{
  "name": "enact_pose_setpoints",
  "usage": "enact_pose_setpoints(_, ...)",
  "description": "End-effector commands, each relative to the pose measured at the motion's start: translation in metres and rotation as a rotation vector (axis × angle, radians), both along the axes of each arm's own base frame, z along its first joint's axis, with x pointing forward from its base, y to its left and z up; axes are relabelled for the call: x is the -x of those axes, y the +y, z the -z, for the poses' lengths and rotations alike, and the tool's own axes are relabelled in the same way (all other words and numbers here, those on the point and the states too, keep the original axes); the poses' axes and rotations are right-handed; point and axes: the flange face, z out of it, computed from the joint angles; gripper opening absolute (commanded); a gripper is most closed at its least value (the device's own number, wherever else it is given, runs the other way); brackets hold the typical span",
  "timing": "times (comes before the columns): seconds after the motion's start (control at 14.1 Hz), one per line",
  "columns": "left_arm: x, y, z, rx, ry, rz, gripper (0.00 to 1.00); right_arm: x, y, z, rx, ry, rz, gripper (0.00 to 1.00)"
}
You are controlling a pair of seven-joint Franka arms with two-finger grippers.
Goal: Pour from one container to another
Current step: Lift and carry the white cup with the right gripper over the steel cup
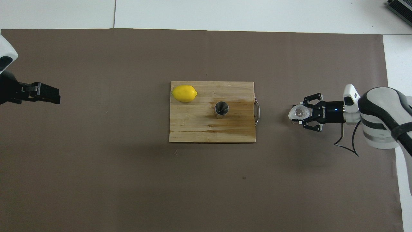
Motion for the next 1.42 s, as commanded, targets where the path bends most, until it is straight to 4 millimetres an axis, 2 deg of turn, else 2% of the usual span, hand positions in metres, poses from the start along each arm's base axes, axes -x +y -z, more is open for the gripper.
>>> enact_pose_setpoints(0.0, 0.001, -0.002, 0.000, -0.012, -0.029, 0.014, 1.00, -0.008, 0.041, -0.060, 0.120, 0.059, 0.072, 0.28)
enact_pose_setpoints(0.21, 0.000, -0.005, 0.001, 0.013, -0.036, 0.010, 1.00, -0.016, 0.092, -0.102, 0.168, 0.138, 0.145, 0.28)
enact_pose_setpoints(0.28, 0.000, -0.004, 0.001, 0.021, -0.037, 0.005, 1.00, -0.019, 0.116, -0.117, 0.167, 0.146, 0.155, 0.28)
enact_pose_setpoints(0.35, 0.000, -0.004, 0.002, 0.021, -0.033, 0.002, 1.00, -0.018, 0.133, -0.123, 0.166, 0.165, 0.164, 0.28)
enact_pose_setpoints(0.78, 0.000, -0.005, 0.001, 0.024, -0.052, -0.020, 1.00, -0.012, 0.206, -0.140, 0.179, 0.150, 0.178, 0.28)
enact_pose_setpoints(0.99, 0.000, -0.005, 0.001, 0.023, -0.046, -0.003, 1.00, -0.011, 0.222, -0.140, 0.251, 0.139, 0.206, 0.28)
enact_pose_setpoints(1.2, 0.001, -0.005, 0.002, 0.022, -0.037, -0.010, 1.00, -0.008, 0.249, -0.142, 0.325, 0.100, 0.223, 0.28)
enact_pose_setpoints(1.35, 0.004, -0.004, 0.003, 0.021, -0.028, -0.015, 1.00, -0.005, 0.259, -0.144, 0.372, 0.087, 0.237, 0.28)
